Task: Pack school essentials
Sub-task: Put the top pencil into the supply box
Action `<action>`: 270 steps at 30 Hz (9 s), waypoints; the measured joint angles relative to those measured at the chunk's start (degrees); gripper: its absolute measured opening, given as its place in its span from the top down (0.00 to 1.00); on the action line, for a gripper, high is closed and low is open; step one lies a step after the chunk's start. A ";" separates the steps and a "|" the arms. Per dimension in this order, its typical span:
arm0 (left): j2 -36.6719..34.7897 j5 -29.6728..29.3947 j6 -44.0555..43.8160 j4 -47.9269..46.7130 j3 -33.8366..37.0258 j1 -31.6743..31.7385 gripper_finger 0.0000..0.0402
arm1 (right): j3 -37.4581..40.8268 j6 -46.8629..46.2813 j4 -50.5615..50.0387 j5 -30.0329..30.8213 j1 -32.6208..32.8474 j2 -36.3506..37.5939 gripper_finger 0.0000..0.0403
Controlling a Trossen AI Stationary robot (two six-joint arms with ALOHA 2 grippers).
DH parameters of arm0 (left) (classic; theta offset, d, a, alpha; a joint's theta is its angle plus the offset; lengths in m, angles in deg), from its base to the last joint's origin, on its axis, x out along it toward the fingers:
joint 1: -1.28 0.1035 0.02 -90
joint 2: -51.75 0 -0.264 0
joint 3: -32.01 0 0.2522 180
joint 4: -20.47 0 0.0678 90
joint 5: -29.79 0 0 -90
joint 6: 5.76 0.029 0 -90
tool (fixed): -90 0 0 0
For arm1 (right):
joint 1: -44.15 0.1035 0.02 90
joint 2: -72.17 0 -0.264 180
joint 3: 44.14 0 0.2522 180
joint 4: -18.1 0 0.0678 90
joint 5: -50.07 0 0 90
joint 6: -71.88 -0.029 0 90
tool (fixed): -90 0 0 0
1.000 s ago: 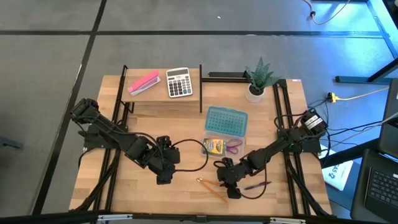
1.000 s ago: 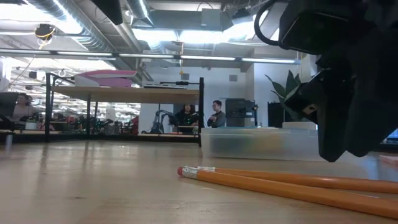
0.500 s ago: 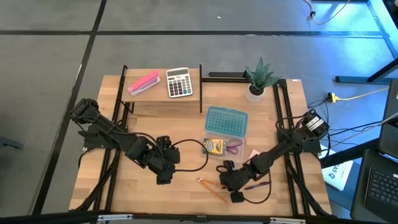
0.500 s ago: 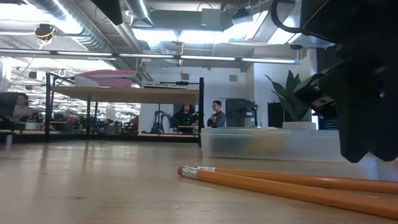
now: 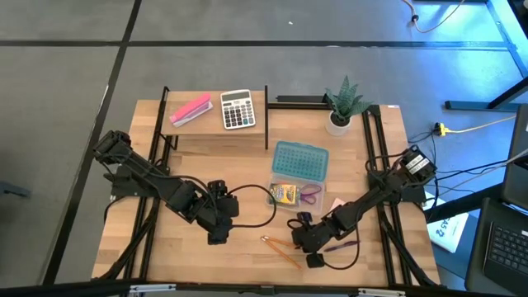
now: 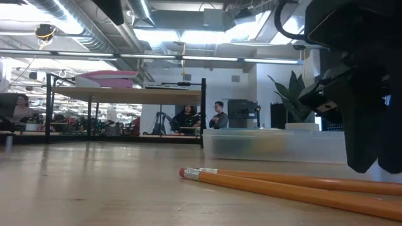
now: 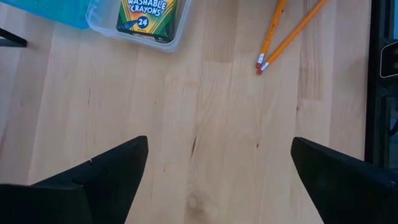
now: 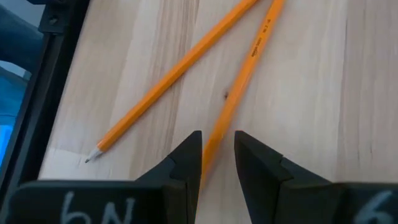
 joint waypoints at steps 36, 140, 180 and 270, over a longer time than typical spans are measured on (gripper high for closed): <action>0.00 -0.02 -0.11 0.01 -0.01 0.00 0.03 | -0.09 -5.99 0.19 2.28 0.04 -2.65 0.84; 0.00 -0.04 1.07 0.42 0.01 1.77 0.03 | -7.26 -4.46 -29.98 -3.59 -8.24 17.50 0.99; 0.00 -0.02 4.35 4.75 0.01 2.10 0.03 | -7.21 6.11 -22.28 -9.57 -9.07 0.56 0.73; 0.00 -0.02 4.16 5.17 0.01 2.10 0.03 | -7.19 5.98 -34.93 -5.62 -20.52 8.52 0.96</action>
